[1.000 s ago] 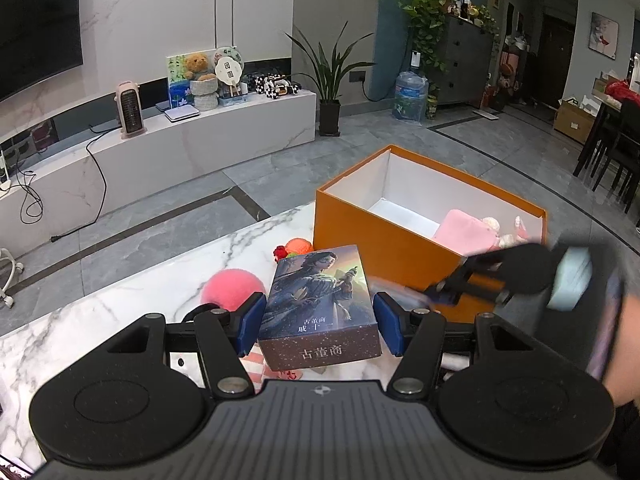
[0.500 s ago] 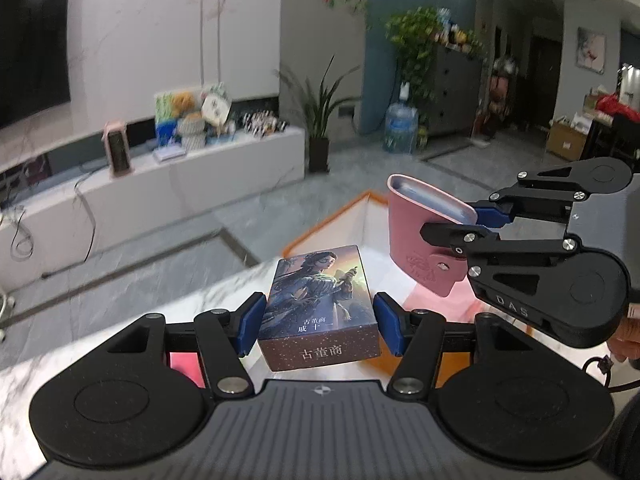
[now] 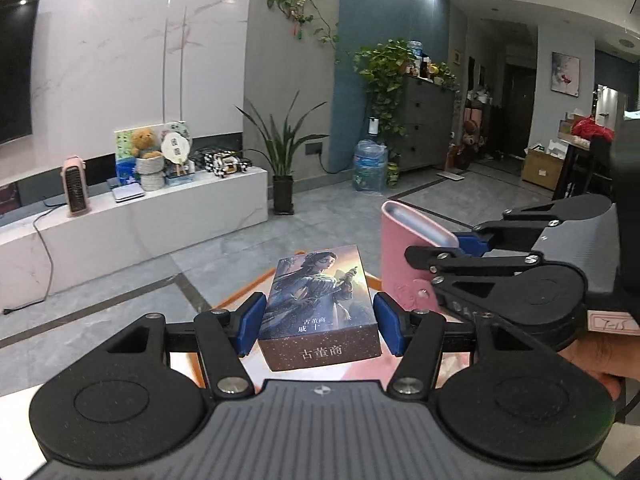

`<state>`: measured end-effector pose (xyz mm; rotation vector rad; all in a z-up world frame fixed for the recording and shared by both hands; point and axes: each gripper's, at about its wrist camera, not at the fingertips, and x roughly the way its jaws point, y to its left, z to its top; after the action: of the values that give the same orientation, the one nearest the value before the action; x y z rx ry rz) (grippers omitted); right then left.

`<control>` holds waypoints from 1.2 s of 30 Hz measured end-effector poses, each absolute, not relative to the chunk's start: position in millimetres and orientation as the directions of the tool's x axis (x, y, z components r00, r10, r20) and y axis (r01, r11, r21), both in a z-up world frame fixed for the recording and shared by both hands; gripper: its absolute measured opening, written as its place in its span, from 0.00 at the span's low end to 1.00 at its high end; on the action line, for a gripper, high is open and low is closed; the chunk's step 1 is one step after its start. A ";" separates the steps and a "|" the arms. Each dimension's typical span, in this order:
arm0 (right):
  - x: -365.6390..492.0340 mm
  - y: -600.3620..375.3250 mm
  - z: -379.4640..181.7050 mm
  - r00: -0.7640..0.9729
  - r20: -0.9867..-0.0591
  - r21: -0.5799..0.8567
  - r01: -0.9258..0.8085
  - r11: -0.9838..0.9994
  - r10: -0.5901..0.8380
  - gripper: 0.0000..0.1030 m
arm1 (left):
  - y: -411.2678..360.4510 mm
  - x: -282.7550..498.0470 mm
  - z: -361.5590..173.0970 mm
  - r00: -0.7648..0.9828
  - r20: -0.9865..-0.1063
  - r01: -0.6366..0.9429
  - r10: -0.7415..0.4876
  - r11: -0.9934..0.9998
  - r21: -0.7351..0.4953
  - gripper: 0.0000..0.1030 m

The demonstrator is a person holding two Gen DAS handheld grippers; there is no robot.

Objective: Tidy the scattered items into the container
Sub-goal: 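Open both tools to drop the notebook and photo card box into the orange box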

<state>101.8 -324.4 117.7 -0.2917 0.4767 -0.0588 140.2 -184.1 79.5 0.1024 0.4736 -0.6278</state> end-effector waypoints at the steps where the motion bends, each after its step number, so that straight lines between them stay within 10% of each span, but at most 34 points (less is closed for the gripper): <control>1: 103.7 -326.9 116.1 0.884 -0.450 -0.284 -0.008 0.959 -0.126 0.18 | -184.9 142.1 77.4 0.704 -0.457 0.586 -0.544 0.808 -0.059 0.67; 36: 123.4 -354.0 98.2 0.864 -0.499 -0.093 0.025 0.995 -0.069 0.34 | -169.4 168.5 50.8 0.679 -0.479 0.521 -0.556 0.825 -0.220 0.78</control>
<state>123.4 -354.0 98.2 -0.0848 0.5253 -0.0491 168.5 -169.4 50.8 -0.0675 0.5598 -0.6050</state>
